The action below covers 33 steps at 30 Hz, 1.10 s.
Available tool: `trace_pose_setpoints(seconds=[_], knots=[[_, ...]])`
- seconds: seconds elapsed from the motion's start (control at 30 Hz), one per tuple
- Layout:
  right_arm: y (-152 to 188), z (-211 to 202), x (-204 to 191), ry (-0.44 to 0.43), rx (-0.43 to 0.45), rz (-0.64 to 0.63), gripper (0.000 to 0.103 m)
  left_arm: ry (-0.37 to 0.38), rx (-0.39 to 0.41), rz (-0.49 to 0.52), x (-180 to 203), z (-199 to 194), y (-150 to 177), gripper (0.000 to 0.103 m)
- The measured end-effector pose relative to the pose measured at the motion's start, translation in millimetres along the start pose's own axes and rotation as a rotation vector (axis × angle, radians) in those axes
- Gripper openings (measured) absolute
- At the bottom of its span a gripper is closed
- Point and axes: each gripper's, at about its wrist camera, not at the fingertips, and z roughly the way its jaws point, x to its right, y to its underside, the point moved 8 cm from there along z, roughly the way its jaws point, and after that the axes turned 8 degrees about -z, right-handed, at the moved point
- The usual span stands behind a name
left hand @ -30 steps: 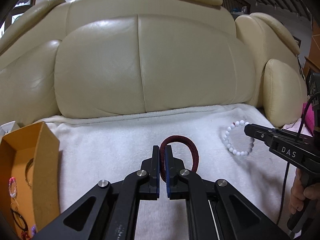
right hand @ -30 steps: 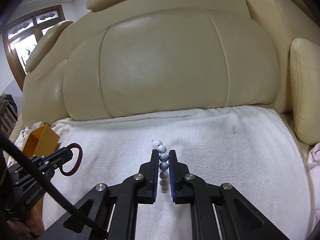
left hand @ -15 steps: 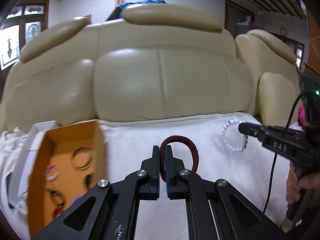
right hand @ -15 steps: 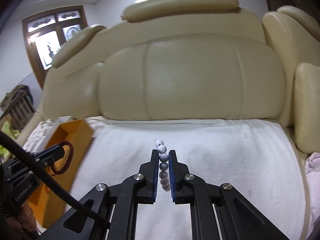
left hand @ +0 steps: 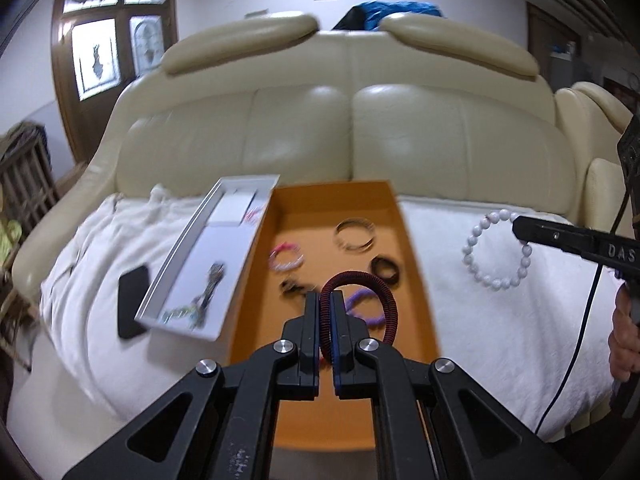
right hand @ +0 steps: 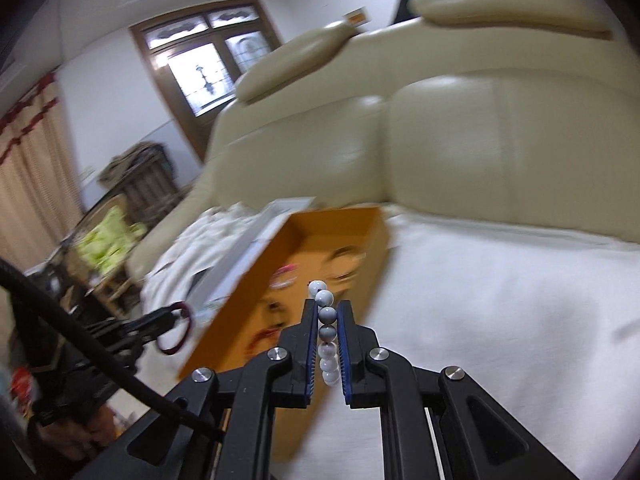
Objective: Organize jewelry
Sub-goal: 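Carry the white bracelet and dark red ring into the orange box and release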
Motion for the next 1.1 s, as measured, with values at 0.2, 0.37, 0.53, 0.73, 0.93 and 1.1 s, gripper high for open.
trace_pose_setpoints(seconds=[0.2, 0.37, 0.53, 0.73, 0.93, 1.1], knots=[[33, 46, -59, -0.078, -0.127, -0.087, 0.011, 0.002, -0.085, -0.031, -19, 21, 31, 0.005], [67, 80, -73, -0.093, -0.252, -0.137, 0.011, 0.019, -0.165, -0.073, -25, 45, 54, 0.005], [82, 97, -75, -0.098, -0.318, -0.162, 0.011, 0.019, -0.235, -0.074, -21, 63, 70, 0.005], [91, 110, -72, -0.065, -0.352, -0.189, 0.011, 0.002, -0.294, -0.083, -21, 79, 79, 0.005], [92, 117, -67, -0.031, -0.367, -0.211, 0.011, -0.025, -0.33, -0.081, -21, 91, 80, 0.005], [92, 119, -63, -0.006, -0.378, -0.224, 0.011, -0.045, -0.371, -0.087, -24, 102, 85, 0.005]])
